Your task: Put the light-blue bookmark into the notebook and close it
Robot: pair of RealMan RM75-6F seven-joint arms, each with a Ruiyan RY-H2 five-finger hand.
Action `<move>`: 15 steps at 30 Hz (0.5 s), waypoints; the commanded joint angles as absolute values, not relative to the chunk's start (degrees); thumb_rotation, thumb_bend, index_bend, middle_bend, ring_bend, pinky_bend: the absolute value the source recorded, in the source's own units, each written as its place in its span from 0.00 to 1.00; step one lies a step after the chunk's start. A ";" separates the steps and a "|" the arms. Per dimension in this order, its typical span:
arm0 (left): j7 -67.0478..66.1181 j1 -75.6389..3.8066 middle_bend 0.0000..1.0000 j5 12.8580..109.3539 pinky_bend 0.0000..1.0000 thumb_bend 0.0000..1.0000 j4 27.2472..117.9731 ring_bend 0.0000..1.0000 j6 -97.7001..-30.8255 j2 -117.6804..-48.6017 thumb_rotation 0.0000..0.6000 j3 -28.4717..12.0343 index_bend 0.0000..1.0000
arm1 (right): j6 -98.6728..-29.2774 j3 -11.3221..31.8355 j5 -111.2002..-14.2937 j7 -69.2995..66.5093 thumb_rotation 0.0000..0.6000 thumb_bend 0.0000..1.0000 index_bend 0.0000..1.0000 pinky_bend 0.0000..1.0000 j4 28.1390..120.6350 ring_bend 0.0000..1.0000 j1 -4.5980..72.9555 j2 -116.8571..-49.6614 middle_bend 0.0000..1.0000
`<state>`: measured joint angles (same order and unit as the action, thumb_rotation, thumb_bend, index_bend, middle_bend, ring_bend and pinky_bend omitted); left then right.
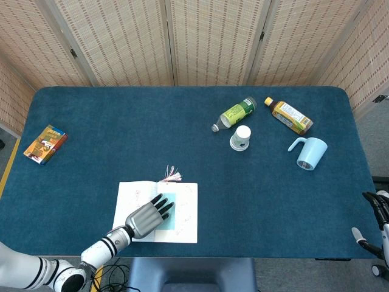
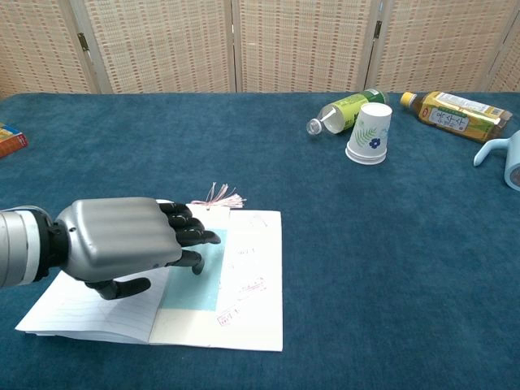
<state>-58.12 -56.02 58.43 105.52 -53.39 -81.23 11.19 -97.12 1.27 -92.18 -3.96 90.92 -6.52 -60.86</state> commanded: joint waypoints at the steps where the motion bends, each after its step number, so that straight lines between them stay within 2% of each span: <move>1: -58.23 -56.01 0.00 58.20 0.09 0.54 105.43 0.00 -53.28 -81.27 1.00 11.15 0.23 | -97.12 1.26 -92.18 -3.94 1.00 0.18 0.14 0.20 90.92 0.14 -6.52 -60.87 0.18; 15: -56.27 -55.30 0.00 60.79 0.09 0.54 107.42 0.00 -54.65 -79.10 1.00 10.21 0.22 | -97.34 1.37 -92.25 -3.85 1.00 0.17 0.14 0.20 91.06 0.14 -6.55 -60.82 0.18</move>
<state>-56.58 -55.45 60.46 107.11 -54.42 -79.44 10.34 -97.33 1.37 -92.25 -3.85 91.06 -6.55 -60.82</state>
